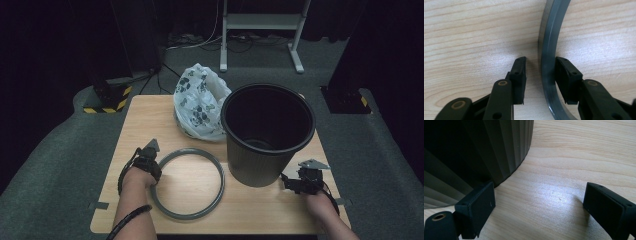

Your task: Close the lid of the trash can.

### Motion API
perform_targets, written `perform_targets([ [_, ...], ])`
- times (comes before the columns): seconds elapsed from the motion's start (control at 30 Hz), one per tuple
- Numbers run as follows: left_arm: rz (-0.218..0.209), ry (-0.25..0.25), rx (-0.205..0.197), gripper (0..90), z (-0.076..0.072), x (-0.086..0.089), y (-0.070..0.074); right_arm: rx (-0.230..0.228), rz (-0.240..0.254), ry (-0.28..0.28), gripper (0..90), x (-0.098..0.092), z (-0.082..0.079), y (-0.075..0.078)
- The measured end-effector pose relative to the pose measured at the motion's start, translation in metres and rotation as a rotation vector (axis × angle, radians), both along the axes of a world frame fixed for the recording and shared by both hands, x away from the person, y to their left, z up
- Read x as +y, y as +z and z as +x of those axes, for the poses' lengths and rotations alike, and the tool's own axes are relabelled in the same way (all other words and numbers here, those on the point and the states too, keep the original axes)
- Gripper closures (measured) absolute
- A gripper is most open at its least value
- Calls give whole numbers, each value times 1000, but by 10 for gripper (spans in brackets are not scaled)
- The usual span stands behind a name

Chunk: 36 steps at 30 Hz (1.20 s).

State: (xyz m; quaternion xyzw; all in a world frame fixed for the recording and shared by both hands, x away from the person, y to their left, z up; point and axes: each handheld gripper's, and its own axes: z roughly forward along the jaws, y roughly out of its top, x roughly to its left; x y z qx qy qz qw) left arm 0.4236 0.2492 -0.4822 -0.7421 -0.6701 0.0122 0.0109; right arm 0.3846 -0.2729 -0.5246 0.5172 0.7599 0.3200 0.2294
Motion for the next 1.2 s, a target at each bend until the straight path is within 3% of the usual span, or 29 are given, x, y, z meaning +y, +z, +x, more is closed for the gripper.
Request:
perform_targets([
  [0.07, -3, 19, -8, 628, 0, 0, 0, 1, 1, 1, 104, 0, 0, 0],
  [0.3, 1, 6, -10, 745, 1, -1, 0, 0, 1, 4, 105, 0, 0, 0],
  [0.6, -13, 1, -13, 774, 2, 2, 1, 1, 4, 3, 107, 0, 0, 0],
  [1.03, -150, 34, -21, 780, -2, 22, 1, 0, 3, 6, 108, 0, -1, 0],
  [1.2, -192, 44, -55, 782, -4, 29, 11, 2, 5, 6, 108, 0, -1, 0],
])
